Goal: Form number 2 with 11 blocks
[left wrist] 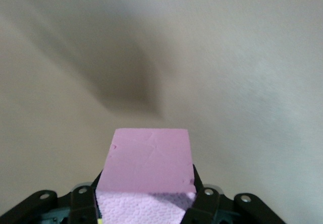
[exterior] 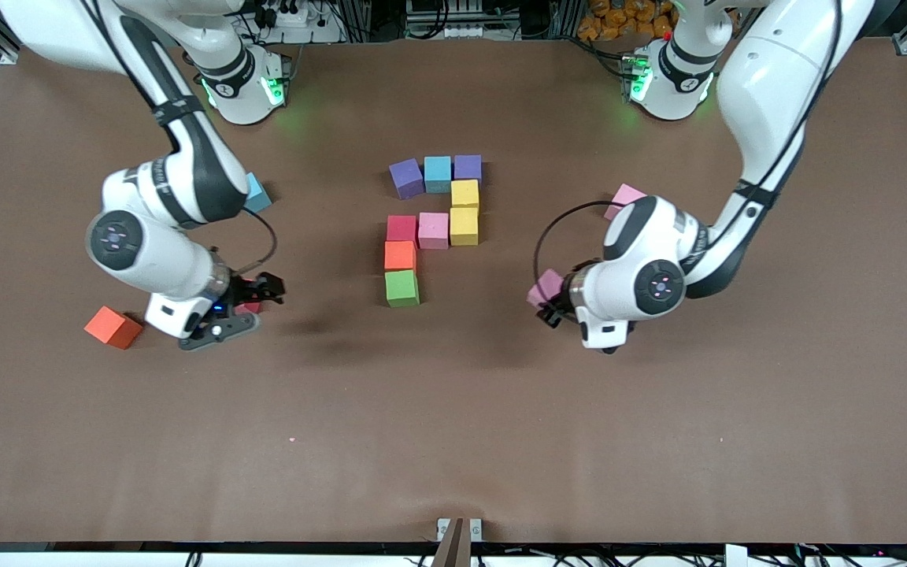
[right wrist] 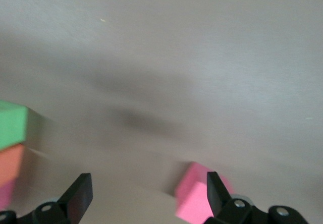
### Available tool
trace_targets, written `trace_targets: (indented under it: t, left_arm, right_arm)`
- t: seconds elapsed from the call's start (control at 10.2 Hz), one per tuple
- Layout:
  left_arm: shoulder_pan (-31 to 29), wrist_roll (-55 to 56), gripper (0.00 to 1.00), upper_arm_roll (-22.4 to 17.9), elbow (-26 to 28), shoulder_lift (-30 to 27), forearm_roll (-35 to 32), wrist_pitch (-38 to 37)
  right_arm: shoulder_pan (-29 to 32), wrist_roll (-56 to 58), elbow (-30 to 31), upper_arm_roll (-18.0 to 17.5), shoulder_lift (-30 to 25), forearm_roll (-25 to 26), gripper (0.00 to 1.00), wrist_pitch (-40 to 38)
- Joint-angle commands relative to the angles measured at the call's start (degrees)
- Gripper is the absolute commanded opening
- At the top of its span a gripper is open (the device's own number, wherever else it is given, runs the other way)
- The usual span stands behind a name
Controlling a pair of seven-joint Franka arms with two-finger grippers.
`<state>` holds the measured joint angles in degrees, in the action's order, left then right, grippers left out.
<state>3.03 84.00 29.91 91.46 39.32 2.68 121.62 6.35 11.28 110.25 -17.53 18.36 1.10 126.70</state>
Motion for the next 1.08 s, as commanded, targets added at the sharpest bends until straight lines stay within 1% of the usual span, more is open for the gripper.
trace_targets:
  t: [0.0,0.1,0.2,0.29,0.39,0.49,0.68,0.78,0.98]
  left_arm:
    - [4.15,12.61,0.26,-0.46,-2.07,1.63,4.33,6.66]
    - [6.26,18.94,0.26,-0.64,-1.81,1.72,4.35,11.4]
    - [8.63,25.96,0.27,-1.16,-1.81,2.59,3.91,16.32]
    - [13.44,31.17,0.27,-4.13,-1.9,3.47,3.91,21.15]
    - [19.84,35.66,0.27,-9.55,-1.98,3.48,4.08,24.33]
    - [24.69,39.53,0.27,-13.52,-2.16,4.35,4.17,26.97]
    - [31.65,45.7,0.28,-18.9,-2.25,6.02,4.08,30.68]
    - [33.34,46.24,0.29,-20.05,-2.34,6.46,4.26,30.95]
    - [33.79,46.25,0.31,-20.06,-3.56,7.95,4.26,31.04]
  right_arm:
    - [9.44,15.63,2.6,-1.02,-1.49,-0.05,1.0,1.79]
    - [11.64,20.31,2.6,-0.93,-1.4,0.39,1.0,2.75]
    - [13.93,24.88,2.42,-1.02,-0.96,3.26,1.0,2.93]
    - [15.17,27.02,2.42,-0.58,-0.87,7.9,1.0,3.2]
    - [15.27,30.26,2.51,1.6,-0.87,10.21,1.0,3.2]
    - [15.44,35.34,2.42,3.79,-0.52,10.24,1.0,3.46]
    - [15.62,44.39,2.95,7.49,1.67,10.15,1.0,7.23]
    - [16.4,47.4,2.86,8.46,3.25,10.06,1.0,9.16]
    - [17.64,50.15,2.51,8.65,7.72,9.89,1.0,12.85]
